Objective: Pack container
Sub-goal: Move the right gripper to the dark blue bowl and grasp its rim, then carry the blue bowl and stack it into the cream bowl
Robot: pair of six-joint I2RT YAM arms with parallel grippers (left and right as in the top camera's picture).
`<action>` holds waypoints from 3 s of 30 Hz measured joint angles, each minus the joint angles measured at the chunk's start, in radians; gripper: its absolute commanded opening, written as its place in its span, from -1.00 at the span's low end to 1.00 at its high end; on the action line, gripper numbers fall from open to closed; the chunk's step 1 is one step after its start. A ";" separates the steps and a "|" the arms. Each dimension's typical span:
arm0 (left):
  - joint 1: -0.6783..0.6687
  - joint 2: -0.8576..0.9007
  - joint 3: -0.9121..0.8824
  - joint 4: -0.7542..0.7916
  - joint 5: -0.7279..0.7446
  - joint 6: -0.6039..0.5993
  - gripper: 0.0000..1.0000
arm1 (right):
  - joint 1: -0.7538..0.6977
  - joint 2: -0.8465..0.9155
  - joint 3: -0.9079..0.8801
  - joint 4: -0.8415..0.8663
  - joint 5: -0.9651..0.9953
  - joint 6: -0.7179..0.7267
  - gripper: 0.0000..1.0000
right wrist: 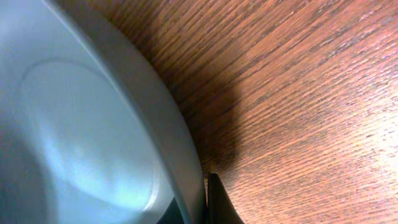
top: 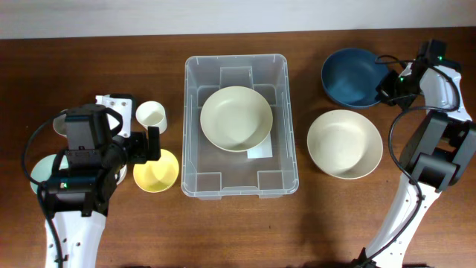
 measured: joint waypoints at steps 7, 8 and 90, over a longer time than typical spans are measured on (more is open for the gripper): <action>0.000 0.000 0.000 0.000 0.000 0.000 1.00 | 0.000 0.000 0.003 -0.021 0.000 0.000 -0.92; 0.000 0.000 0.000 0.000 0.000 0.000 0.99 | 0.000 0.000 0.005 -0.028 0.000 0.000 -0.92; 0.000 0.000 0.001 0.000 0.000 0.000 0.99 | 0.158 -0.647 0.105 -0.495 0.267 0.030 -0.32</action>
